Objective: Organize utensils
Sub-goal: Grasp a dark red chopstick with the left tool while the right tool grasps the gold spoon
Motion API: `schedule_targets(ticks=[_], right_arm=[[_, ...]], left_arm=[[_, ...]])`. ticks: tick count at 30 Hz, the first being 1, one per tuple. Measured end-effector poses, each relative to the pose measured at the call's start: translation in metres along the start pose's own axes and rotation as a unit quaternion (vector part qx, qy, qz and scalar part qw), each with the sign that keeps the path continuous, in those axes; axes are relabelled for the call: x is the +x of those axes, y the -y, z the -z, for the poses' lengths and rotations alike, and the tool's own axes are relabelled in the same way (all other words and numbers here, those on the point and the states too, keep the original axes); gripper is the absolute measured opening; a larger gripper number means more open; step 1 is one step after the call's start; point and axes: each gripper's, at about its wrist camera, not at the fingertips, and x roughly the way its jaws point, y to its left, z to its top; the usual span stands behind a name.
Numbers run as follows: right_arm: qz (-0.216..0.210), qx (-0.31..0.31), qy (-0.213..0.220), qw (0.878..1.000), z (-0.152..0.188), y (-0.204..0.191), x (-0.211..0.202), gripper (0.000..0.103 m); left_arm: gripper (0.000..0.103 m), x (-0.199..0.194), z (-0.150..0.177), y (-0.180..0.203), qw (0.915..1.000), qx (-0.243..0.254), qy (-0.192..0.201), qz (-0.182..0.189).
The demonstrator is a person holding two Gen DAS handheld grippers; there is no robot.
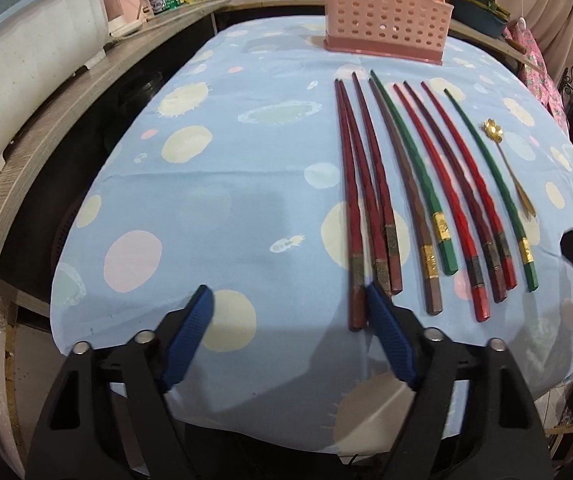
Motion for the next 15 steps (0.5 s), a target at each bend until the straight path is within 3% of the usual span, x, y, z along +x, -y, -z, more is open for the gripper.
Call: schedule_targets(ticks=[6,8,15], right_arm=[[-0.007,-0.005,0.004,1.0,-0.017,-0.003,0.018,0.063],[-0.011,-0.001,-0.002,1.0,-0.022,-0.003,0.028,0.05],[-0.028,0.01,-0.031,0.999,-0.023,0.001,0.053,0.026]], left_arm=[[0.07,0.002,-0.004,-0.004,0.9999,-0.011,-0.002,0.002],[0.064,0.002,-0.005,-0.004,0.9999,-0.011,-0.003,0.006],[0.048,0.002,-0.009,-0.003,0.9997,-0.013,-0.009,0.018]])
